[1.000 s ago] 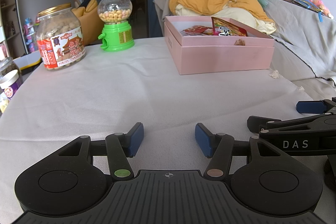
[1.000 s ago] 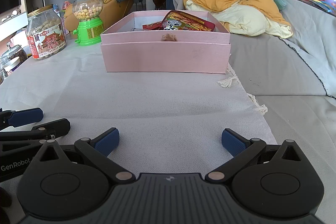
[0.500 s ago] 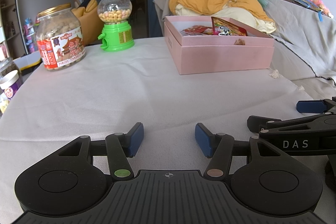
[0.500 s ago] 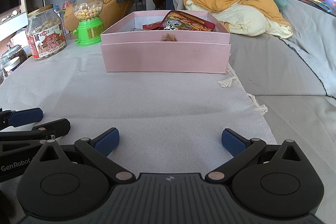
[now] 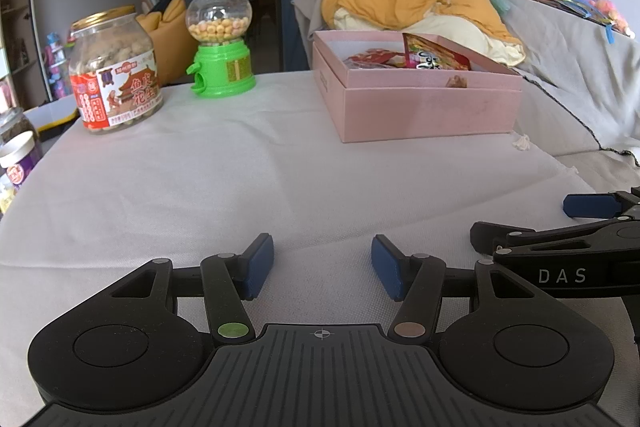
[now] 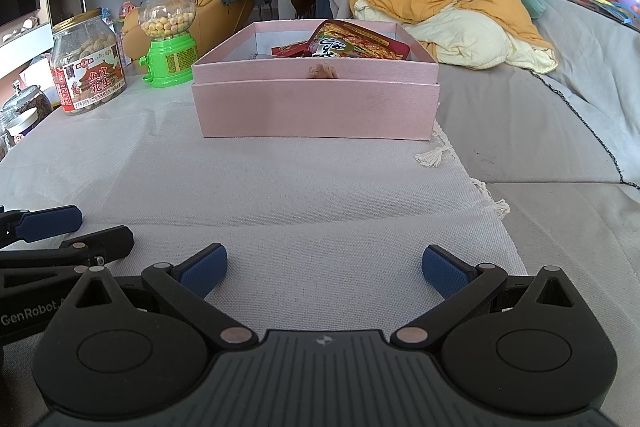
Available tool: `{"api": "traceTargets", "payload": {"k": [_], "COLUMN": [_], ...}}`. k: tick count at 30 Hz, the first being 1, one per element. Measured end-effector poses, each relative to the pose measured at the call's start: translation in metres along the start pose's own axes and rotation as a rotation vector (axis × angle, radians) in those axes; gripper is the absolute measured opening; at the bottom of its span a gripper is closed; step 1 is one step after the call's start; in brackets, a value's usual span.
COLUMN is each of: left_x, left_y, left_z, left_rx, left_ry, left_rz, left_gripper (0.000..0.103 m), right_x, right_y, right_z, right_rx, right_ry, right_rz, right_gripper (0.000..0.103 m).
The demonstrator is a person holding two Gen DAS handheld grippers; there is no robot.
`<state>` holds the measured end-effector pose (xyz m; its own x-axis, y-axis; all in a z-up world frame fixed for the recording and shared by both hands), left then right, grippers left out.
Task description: Organize snacks
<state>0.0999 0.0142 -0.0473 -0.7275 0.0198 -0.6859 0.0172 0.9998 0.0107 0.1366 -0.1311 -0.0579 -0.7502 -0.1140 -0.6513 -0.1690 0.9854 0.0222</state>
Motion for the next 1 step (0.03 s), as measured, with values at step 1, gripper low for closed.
{"api": "traceTargets", "payload": {"k": [1], "left_x": [0.0000], "left_y": [0.0001], "left_z": [-0.0001], "left_rx": [0.001], "left_ry": [0.000], "left_rz": [-0.001], "left_gripper": [0.061], "right_x": [0.0000], "right_y": [0.0000], "right_z": [0.0000], "right_rx": [0.000], "right_ry": [0.000], "right_rz": [0.000], "right_gripper": [0.103]}}
Point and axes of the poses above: each gripper's, at about its wrist camera, not at the fingertips, and z roughly the way its jaws point, y to its left, x to its underside, the point moved 8 cm from there along z, roughly the way its jaws point, and after that the axes turned 9 degrees about y, right-handed, at the moved point
